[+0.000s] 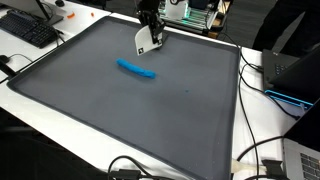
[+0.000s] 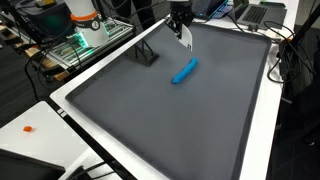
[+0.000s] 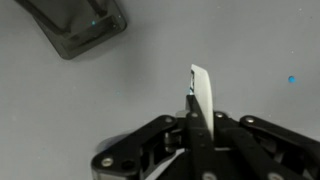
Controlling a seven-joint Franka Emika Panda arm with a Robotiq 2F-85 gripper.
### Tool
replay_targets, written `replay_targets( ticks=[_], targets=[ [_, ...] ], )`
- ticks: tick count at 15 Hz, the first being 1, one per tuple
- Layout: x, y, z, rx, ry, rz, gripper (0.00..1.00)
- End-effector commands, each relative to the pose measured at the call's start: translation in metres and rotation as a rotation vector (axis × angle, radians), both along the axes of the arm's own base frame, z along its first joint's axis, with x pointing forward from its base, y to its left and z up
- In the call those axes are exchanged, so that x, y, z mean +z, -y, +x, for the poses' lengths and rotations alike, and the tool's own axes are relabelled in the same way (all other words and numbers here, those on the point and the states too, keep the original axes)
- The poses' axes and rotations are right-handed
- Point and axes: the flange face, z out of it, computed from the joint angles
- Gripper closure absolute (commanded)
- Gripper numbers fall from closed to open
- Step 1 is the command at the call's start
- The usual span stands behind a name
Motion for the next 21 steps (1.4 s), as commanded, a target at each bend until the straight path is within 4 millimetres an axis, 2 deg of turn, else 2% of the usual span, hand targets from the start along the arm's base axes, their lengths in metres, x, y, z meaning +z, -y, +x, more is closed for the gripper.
replay_targets(
  ticks=[1, 6, 7, 15, 16, 21],
  targets=[
    [-0.011, -0.005, 0.021, 0.195, -0.027, -0.022, 0.99],
    [-0.017, -0.008, 0.038, 0.387, -0.048, -0.039, 0.99],
    [-0.013, -0.007, 0.03, 0.326, -0.024, -0.023, 0.96],
    [-0.016, -0.009, 0.038, 0.366, -0.031, -0.024, 0.96],
    [-0.016, -0.009, 0.038, 0.366, -0.031, -0.024, 0.99],
    [-0.021, -0.023, 0.047, 0.46, -0.027, -0.044, 0.99]
  ],
)
